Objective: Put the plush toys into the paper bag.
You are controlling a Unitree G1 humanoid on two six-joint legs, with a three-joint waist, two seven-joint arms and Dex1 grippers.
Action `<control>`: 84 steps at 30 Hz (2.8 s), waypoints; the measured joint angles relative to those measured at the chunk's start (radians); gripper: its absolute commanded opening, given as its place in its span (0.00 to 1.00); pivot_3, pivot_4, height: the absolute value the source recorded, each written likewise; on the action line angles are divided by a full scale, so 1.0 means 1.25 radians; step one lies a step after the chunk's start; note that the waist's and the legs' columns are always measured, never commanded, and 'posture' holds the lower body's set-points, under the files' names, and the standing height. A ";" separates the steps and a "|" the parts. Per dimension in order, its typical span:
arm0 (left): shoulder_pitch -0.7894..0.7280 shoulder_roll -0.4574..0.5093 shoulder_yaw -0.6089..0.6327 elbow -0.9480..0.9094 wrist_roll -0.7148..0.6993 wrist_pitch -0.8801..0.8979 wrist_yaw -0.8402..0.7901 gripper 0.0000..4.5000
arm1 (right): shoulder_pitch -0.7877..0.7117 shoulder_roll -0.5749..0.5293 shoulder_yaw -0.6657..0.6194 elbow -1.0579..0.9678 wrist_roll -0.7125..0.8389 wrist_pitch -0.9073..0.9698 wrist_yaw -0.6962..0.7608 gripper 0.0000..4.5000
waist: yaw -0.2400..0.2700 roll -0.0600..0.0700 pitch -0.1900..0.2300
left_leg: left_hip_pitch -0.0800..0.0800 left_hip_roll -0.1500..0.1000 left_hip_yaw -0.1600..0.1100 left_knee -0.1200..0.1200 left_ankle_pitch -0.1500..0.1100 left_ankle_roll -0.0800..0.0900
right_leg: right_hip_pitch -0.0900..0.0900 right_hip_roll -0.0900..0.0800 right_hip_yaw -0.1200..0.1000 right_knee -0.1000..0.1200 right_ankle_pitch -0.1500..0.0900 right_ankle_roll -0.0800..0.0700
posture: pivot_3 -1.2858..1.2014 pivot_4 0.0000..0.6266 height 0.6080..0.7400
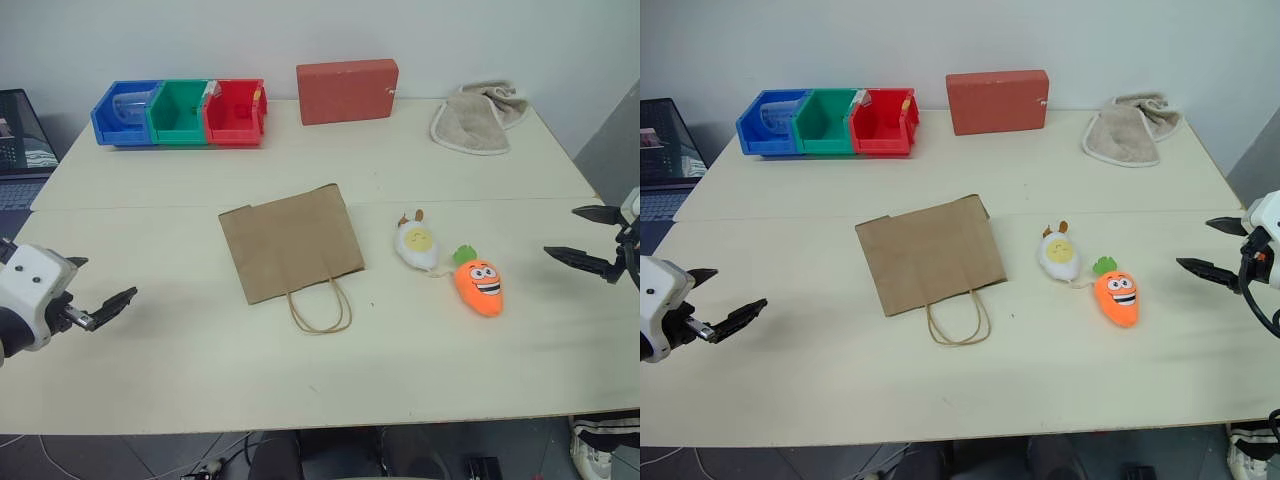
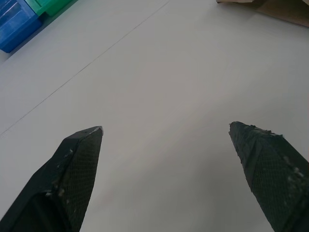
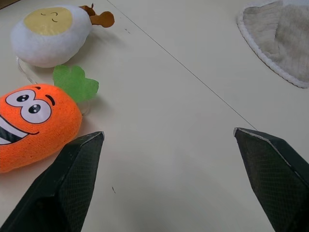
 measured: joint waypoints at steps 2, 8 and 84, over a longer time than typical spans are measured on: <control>0.000 -0.006 0.004 -0.002 -0.007 0.001 -0.009 1.00 | 0.000 0.002 0.001 0.001 -0.005 -0.003 0.001 1.00 | 0.000 0.000 0.000 | 0.000 0.000 0.000 0.000 0.000 0.000 | 0.000 0.000 0.000 0.000 0.000 0.000 | 0.52 0.24 1.00; 0.000 -0.014 0.005 -0.005 -0.017 0.009 -0.014 1.00 | -0.007 0.006 0.001 0.002 -0.005 -0.004 0.005 1.00 | 0.000 0.000 0.000 | 0.000 0.000 0.000 0.000 0.000 0.000 | 0.000 0.000 0.000 0.000 0.000 0.000 | 0.52 0.24 1.00; -0.416 -0.187 -0.658 -0.040 0.028 -0.132 -0.277 0.01 | 0.262 0.107 0.046 -0.882 0.312 0.485 -0.229 1.00 | 0.022 -0.001 -0.001 | -0.002 0.000 -0.004 0.006 0.000 0.000 | 0.003 0.001 -0.002 0.000 0.001 0.003 | 0.52 0.24 1.00</control>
